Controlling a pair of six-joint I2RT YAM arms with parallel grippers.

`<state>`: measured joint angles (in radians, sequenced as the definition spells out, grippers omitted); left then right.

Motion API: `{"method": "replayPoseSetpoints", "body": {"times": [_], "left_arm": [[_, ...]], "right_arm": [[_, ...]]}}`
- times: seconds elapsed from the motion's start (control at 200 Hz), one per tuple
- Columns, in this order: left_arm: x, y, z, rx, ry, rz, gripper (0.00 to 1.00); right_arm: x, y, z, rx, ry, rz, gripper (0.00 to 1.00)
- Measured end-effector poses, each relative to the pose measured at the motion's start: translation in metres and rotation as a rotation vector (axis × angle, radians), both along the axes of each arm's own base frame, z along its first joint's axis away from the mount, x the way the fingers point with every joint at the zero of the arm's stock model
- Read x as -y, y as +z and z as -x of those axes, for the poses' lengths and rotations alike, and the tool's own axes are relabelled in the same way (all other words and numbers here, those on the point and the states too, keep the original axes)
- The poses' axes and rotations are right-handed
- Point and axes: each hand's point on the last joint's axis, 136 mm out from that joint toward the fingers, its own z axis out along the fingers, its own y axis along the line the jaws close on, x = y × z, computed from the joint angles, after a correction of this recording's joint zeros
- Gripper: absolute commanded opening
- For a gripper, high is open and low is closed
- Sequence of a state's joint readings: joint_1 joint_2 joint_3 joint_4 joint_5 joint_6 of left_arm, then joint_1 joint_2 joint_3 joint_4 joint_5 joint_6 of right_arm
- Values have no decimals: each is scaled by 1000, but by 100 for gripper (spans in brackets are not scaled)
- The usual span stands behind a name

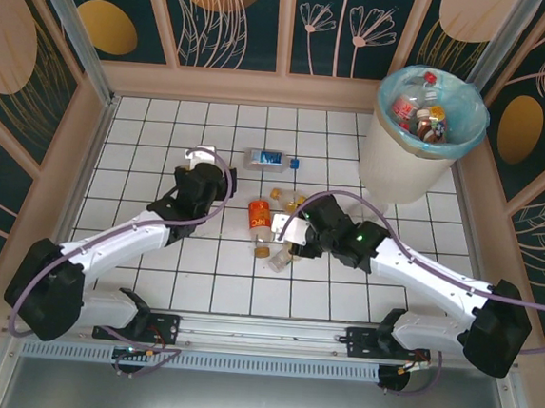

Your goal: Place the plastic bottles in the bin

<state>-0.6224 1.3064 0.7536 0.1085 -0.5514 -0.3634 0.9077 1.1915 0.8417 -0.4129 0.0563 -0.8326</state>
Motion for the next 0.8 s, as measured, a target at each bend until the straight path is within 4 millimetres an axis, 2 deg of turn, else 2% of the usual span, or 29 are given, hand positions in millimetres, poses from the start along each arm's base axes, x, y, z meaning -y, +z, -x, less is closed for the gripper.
{"method": "replayPoseSetpoints", "body": {"times": [0.25,0.495,0.796], "left_arm": [[15,-25,-13,-22,-62,-72,96],[25,-18,-20,23,-107,-75,96],[33,-15,-20,36,-163,-86,96]], "right_arm": [[13,-5,-14,19,-19,23,59],[14,-13,-7,-19,3,40,59],[16,-37,-1,-69,39,104,59]]}}
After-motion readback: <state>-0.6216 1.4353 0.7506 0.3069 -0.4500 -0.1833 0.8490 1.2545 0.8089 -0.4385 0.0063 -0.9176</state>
